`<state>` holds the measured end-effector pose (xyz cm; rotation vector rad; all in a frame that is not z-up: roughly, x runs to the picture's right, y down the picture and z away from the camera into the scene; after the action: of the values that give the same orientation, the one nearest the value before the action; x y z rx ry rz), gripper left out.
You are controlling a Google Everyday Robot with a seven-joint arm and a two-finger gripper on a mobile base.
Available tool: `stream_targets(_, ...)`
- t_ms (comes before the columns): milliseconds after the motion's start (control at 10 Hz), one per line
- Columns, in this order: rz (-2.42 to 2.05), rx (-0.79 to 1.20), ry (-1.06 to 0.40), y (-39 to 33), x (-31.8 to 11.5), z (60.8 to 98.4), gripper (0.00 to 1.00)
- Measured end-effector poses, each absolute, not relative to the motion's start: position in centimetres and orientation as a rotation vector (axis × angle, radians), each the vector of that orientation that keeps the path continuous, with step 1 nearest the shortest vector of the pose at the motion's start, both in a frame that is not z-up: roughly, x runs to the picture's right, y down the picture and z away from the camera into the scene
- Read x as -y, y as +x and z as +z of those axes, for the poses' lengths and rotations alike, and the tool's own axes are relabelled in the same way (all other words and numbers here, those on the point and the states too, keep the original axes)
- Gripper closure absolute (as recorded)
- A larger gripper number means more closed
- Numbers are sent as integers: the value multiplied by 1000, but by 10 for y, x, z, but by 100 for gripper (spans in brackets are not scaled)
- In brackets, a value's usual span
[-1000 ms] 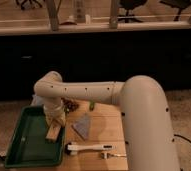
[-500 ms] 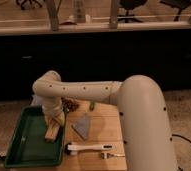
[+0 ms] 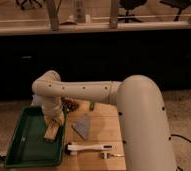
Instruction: Place eraser in tray
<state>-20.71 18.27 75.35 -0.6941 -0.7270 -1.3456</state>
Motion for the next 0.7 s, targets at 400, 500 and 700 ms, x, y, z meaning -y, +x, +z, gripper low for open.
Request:
stream_targets(400, -1339, 728, -698, -209, -181, 753, 99)
stream_targets(500, -1338, 729, -698, -210, -181, 752, 99)
stream_targets(700, -1337, 730, -700, -213, -181, 752, 99)
